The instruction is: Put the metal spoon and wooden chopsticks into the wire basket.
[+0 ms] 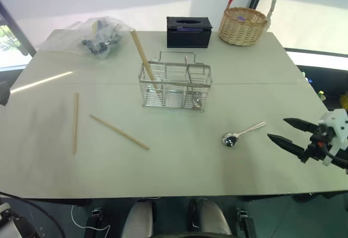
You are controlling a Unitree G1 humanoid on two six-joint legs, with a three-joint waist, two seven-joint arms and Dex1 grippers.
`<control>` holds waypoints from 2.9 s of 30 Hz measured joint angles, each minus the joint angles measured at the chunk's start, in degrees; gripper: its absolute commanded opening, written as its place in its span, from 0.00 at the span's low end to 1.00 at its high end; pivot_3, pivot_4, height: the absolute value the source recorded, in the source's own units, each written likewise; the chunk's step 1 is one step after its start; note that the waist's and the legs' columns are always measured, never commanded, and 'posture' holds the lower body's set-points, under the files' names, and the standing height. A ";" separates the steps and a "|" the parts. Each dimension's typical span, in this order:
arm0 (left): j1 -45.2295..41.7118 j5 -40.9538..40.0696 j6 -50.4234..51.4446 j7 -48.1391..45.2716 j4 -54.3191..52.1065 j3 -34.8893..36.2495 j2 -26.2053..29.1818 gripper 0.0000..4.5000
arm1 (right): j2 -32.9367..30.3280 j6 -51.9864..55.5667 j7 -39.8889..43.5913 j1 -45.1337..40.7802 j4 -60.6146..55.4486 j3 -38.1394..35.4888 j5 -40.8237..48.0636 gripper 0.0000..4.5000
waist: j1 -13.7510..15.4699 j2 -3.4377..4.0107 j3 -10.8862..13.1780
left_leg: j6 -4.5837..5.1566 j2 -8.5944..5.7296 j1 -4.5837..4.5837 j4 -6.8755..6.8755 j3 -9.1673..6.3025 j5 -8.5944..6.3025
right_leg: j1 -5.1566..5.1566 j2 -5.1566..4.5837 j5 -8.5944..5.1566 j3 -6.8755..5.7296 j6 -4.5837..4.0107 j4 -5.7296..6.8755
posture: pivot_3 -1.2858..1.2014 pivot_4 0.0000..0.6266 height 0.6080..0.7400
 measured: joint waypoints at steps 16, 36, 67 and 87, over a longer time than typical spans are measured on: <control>-17.70 -14.96 8.08 -36.65 -15.62 -29.45 9.93 0.98 | -15.76 -11.58 25.36 -38.70 11.53 29.12 -8.26 0.92 | -0.13 0.25 0.21 | 0.02 -0.23 -0.05 0.05 0.01 0.02 | -0.04 0.06 0.13 0.02 0.24 0.09 | 0.52 0.24 0.74; -32.34 -6.00 8.38 -52.42 -8.70 -56.24 -0.78 0.98 | 0.83 -41.74 32.68 -59.79 51.13 54.23 -34.87 0.92 | -0.46 0.31 0.29 | 0.01 -0.32 0.06 0.19 0.01 0.06 | -0.03 0.07 0.14 0.14 0.35 0.53 | 0.52 0.24 0.74; -30.15 -1.18 10.84 -56.64 -7.04 -61.08 -3.28 1.00 | 6.32 -52.12 34.77 -61.39 65.11 53.92 -41.04 0.01 | -0.68 0.31 0.30 | 0.00 -0.33 0.25 0.27 -0.03 0.07 | 0.17 0.07 0.14 0.15 0.35 0.59 | 0.52 0.24 0.74; -32.00 -0.28 8.02 -55.89 -2.15 -54.74 -3.70 1.00 | 0.79 -20.94 26.94 -49.92 28.45 35.02 -22.07 0.01 | -0.03 0.32 0.31 | 0.00 -0.34 0.25 0.29 -0.07 0.07 | 0.26 0.05 0.15 0.13 0.36 0.60 | 0.52 0.24 0.74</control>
